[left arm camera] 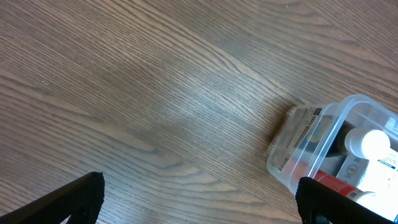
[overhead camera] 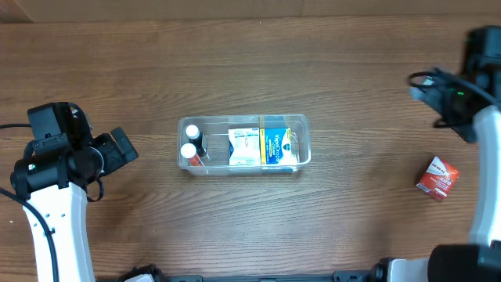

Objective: Pack container
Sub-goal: 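Reach the right gripper to the red box and grasp it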

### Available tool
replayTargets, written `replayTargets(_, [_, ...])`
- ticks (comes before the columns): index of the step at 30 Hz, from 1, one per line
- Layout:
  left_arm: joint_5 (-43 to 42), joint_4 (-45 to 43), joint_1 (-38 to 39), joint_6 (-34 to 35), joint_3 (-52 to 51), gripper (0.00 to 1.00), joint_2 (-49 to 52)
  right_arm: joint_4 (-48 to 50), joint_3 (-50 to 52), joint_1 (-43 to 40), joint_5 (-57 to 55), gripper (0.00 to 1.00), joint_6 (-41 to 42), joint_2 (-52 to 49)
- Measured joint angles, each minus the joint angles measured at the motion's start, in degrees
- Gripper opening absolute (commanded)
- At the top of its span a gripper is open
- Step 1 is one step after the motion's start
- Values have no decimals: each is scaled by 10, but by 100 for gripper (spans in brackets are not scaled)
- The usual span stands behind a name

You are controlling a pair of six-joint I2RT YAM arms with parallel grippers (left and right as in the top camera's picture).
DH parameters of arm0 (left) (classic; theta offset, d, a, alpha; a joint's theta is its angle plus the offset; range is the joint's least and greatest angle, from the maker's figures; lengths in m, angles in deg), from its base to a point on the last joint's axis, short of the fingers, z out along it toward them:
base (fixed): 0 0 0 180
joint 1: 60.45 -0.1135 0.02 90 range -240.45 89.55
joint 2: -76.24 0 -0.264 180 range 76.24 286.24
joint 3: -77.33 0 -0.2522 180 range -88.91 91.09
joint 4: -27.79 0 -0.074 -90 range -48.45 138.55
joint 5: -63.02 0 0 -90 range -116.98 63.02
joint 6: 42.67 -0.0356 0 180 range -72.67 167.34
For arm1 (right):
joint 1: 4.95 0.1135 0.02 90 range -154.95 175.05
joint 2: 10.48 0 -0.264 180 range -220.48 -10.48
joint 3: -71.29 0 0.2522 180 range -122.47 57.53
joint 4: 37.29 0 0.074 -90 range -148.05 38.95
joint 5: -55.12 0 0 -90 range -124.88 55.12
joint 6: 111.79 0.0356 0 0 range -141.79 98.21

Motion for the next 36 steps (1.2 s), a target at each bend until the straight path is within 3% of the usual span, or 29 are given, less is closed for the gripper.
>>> replayTargets(5, [0,0,0,0,0,100,0,62,105,-121,-3,100,-42,-29])
replayTargets(10, [-2,0,0,0,0,100,0,160,216,-171,32,100,-104,-70])
replayTargets(19, [-4,0,0,0,0,100,0,205,264,-176,56,100,-148,-141])
replayTargets(36, [-4,0,0,0,0,100,0,188,252,-176,60,100,-150,-152])
